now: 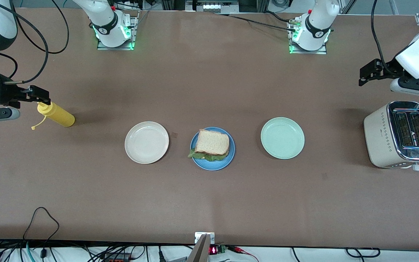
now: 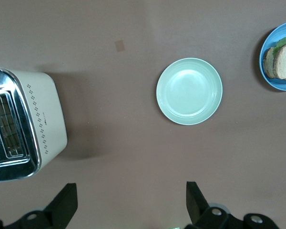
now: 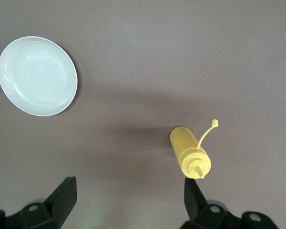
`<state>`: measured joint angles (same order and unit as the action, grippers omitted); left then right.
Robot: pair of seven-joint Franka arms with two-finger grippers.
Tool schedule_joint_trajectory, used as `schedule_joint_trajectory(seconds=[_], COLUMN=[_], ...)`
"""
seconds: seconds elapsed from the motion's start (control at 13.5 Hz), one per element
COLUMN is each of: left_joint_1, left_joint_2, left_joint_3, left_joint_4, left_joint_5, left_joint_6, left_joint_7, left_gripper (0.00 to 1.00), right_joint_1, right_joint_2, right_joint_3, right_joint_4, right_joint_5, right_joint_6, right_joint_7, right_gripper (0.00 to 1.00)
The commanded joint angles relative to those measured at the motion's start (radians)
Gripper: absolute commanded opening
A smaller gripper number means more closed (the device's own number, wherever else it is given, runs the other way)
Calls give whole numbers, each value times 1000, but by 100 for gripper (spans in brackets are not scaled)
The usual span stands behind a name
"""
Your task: Make sandwich in blue plate with both arms
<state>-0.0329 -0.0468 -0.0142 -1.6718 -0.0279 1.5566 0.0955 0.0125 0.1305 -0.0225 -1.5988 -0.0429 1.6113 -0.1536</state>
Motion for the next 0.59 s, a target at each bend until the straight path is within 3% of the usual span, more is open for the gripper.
schedule_joint_trajectory(seconds=[0.0, 0.52], left_joint_1=[-4, -4], left_joint_2=[-15, 1], left_joint_3=[8, 6], left_joint_4=[-5, 17], left_joint_5=[-20, -17], left_joint_6=[-15, -33], left_joint_7=[-16, -17], left_gripper=[100, 100], right_joint_1=[-3, -5], right_joint_2=[-26, -23], right_joint_3=[6, 6], right_joint_4=[-32, -24], right_joint_5=[5, 6], right_joint_6=[18, 27], right_joint_7=[14, 14], right_gripper=[100, 100])
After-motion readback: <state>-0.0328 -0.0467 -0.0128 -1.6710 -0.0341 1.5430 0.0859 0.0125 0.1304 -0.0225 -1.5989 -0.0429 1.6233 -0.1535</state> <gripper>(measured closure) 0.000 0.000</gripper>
